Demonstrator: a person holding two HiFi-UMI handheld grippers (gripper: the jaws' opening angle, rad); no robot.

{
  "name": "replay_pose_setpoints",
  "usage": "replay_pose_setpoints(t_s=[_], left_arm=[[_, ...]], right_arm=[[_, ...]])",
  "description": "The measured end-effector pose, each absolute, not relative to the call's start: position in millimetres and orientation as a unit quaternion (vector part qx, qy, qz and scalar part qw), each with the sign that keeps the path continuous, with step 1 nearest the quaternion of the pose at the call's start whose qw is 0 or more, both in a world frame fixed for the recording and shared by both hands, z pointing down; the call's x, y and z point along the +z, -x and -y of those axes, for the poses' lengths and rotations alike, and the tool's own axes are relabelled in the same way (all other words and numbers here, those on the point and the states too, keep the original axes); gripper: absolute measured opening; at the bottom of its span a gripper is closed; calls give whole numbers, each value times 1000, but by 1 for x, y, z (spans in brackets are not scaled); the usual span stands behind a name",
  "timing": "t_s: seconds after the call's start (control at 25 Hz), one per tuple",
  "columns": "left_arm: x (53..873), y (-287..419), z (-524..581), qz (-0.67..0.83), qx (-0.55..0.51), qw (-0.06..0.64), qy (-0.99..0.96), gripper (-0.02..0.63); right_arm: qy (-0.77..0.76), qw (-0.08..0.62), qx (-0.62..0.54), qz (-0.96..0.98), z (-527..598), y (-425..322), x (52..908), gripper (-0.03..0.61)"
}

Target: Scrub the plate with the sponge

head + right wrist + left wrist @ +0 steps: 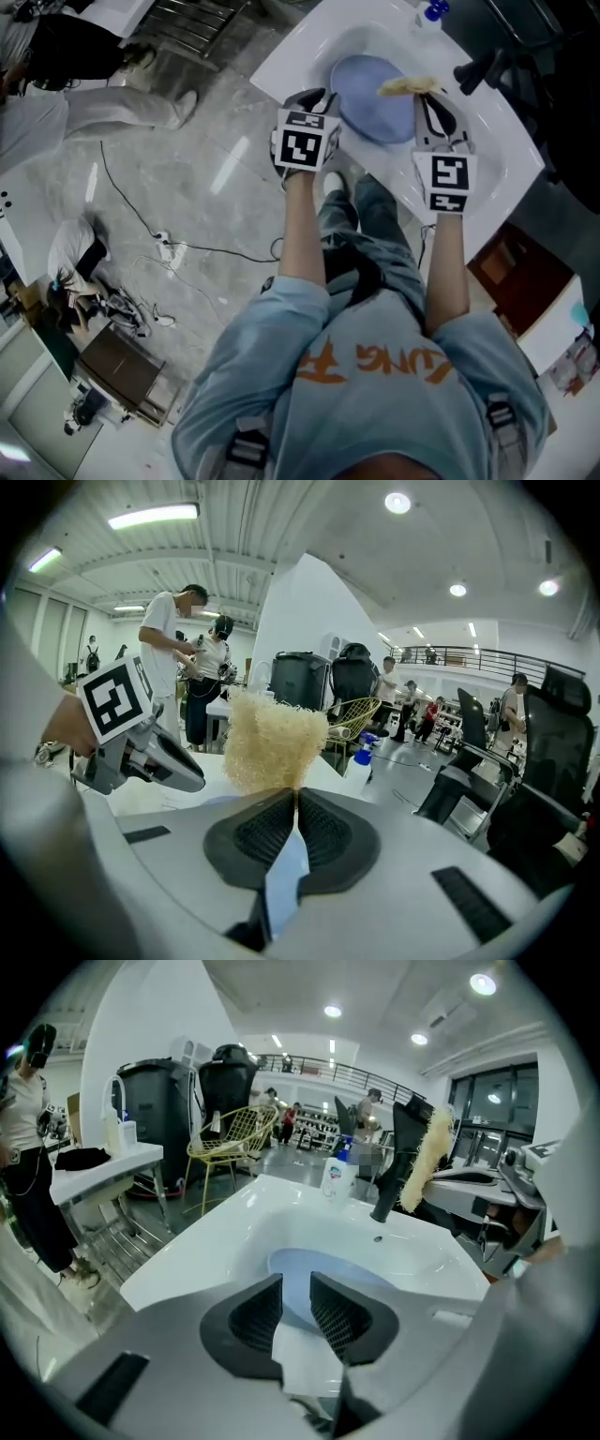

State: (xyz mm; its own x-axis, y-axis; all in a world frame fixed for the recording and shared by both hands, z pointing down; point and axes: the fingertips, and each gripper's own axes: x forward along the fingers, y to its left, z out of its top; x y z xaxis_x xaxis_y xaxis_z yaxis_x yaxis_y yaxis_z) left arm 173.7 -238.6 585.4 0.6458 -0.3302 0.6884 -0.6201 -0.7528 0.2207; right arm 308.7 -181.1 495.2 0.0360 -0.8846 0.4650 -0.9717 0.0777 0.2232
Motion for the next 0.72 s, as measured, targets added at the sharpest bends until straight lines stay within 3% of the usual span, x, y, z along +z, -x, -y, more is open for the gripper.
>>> replay_pose_setpoints(t_s=[0.4,0.72], left_arm=[[620,-191,255,266,399,262,-837,140],[646,-199,254,245,503,270,-783,146]], right_arm=[[-674,212,133,695,186,-342,524,15],[-662,188,155,709,183,-353,536,15]])
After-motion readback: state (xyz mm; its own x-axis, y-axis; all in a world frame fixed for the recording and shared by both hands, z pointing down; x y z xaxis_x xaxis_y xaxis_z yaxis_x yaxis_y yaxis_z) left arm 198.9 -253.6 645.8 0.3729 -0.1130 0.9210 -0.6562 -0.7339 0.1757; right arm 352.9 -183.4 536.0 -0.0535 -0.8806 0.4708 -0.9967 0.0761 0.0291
